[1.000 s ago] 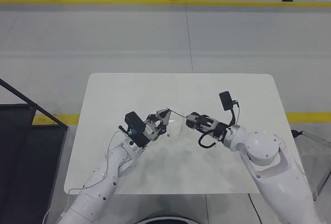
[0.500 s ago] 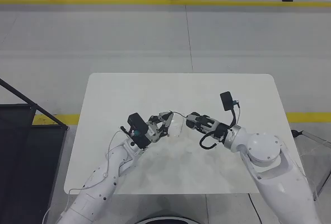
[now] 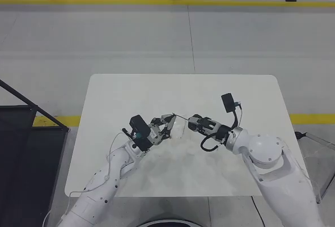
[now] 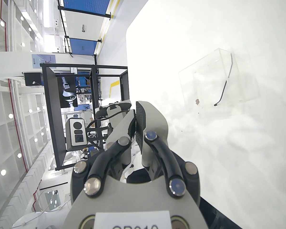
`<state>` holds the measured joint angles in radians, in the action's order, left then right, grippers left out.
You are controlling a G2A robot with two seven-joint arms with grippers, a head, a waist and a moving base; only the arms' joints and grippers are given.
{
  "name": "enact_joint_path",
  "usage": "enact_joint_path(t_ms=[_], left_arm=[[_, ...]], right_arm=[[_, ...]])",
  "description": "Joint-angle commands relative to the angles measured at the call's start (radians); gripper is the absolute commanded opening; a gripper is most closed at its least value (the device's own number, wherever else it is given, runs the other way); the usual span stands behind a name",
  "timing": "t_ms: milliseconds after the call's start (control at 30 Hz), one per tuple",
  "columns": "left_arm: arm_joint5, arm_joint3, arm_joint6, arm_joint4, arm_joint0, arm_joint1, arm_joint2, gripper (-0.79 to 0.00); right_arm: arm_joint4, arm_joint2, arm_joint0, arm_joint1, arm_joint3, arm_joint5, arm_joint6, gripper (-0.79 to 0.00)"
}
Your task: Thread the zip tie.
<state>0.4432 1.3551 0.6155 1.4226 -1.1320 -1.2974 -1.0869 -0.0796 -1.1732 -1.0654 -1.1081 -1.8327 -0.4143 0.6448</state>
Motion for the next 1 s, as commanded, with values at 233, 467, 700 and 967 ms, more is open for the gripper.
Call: enact_joint_path(t_ms=[233,467,700,967], left_arm=[[-0.015,0.000,0.001,-0.017,-0.001,-0.002,-0.003,-0.785],[-0.018,0.000,0.001,-0.024,-0.001,-0.003,-0.006,-0.785],[-0.016,-0.003,-0.004,-0.027,0.000,-0.004,-0.007,-0.785],[-0.032,-0.003,-0.011,-0.034,-0.001,-0.006,-0.010,-0.785]], right_arm=[[-0.026,-0.027,-0.026,0.002,-0.007,0.030,0.000,-0.462],[-0.037,-0.041,-0.040,0.003,-0.014,0.051,-0.002,-0.489],[-0.068,-0.058,-0.056,0.003,-0.017,0.090,-0.006,-0.489],[-0.122,-0.089,-0.090,0.004,-0.021,0.193,0.015,-0.486]])
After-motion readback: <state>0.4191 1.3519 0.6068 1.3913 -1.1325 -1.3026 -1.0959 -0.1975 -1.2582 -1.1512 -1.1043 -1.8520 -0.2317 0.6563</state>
